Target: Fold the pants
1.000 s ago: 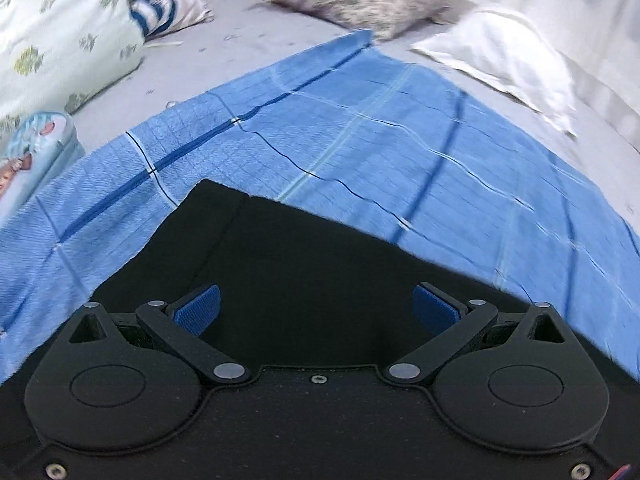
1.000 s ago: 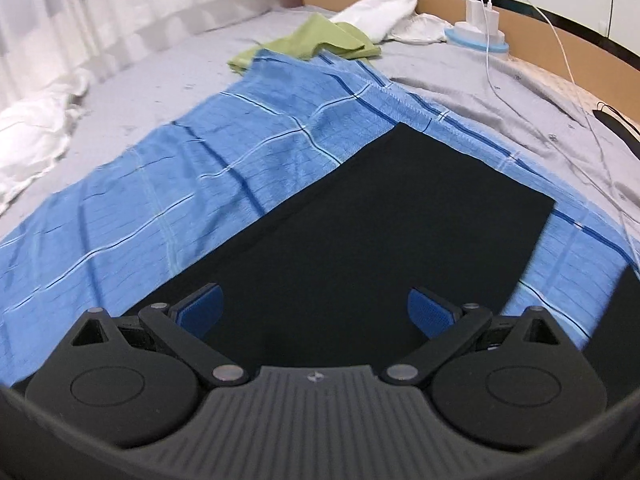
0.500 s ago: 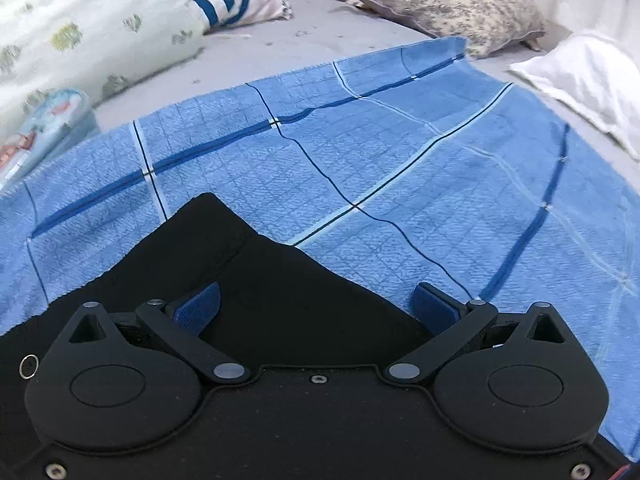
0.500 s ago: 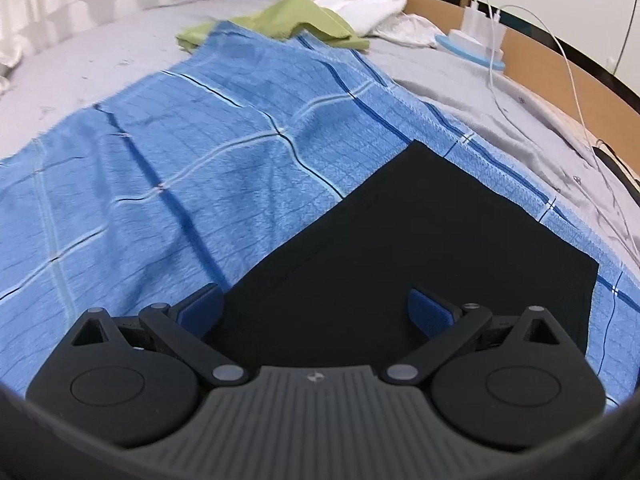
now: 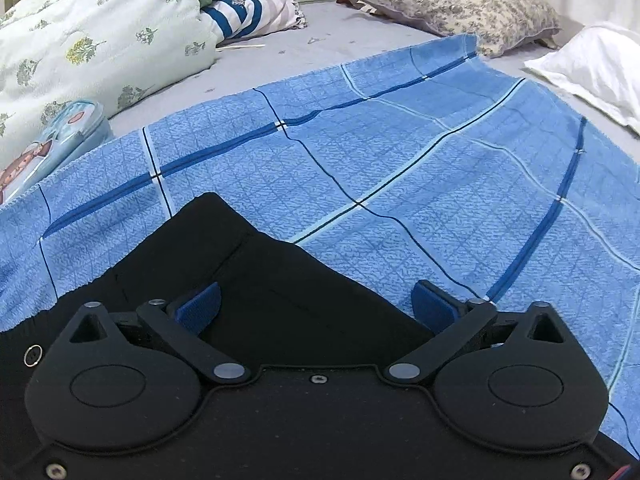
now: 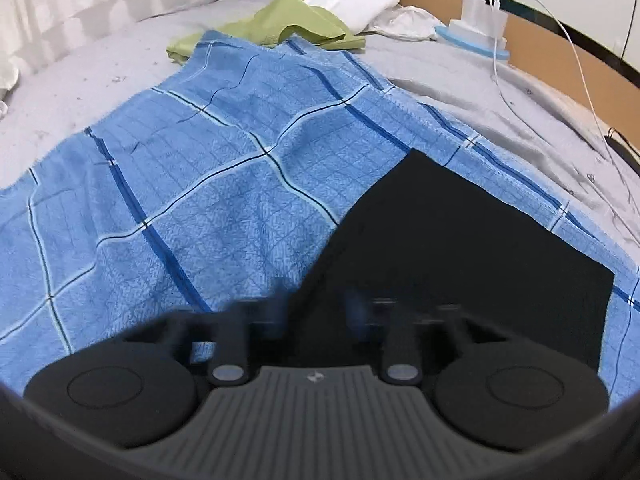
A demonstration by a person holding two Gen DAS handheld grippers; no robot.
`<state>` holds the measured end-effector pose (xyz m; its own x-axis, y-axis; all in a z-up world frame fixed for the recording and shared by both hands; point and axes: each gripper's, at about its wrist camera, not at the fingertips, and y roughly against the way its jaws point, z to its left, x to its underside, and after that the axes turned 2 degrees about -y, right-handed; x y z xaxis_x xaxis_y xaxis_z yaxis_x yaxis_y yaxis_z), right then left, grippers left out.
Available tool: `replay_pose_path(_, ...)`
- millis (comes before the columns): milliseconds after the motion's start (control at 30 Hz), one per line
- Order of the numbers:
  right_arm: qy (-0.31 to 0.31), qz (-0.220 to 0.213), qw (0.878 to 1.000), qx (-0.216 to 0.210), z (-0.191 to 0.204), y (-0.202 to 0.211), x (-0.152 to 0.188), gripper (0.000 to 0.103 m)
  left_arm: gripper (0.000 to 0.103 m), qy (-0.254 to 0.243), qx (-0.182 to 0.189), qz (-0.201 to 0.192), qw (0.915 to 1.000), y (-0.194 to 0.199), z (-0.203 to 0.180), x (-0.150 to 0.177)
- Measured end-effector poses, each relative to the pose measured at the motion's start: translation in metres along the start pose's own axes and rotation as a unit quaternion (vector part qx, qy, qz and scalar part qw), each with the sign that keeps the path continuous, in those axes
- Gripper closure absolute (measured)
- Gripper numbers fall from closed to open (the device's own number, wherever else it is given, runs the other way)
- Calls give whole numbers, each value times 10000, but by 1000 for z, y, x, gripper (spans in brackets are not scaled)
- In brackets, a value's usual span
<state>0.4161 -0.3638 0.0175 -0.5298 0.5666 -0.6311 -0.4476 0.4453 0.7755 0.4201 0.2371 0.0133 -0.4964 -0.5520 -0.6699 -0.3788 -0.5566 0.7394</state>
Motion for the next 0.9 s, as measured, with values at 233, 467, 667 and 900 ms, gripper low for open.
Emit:
replay_pose_path(233, -149, -15, 9984, -549, -35, 23, -3, 101, 99, -299, 236, -243, 9990, 25, 5, 1)
replay_pose_path(467, -184, -293, 9935, -1085, -90, 76, 4, 101, 101, -129, 807, -339, 9961, 62, 49, -6)
replay_pose_path(667, -225, -334, 9889, -1432, -157, 121, 31, 101, 101, -180, 1224, -468, 9912, 113, 109, -1)
replay_pose_path(900, -355, -338, 9830, -1768, -246, 171, 82, 101, 101, -407, 1568, -729, 9841, 181, 191, 33)
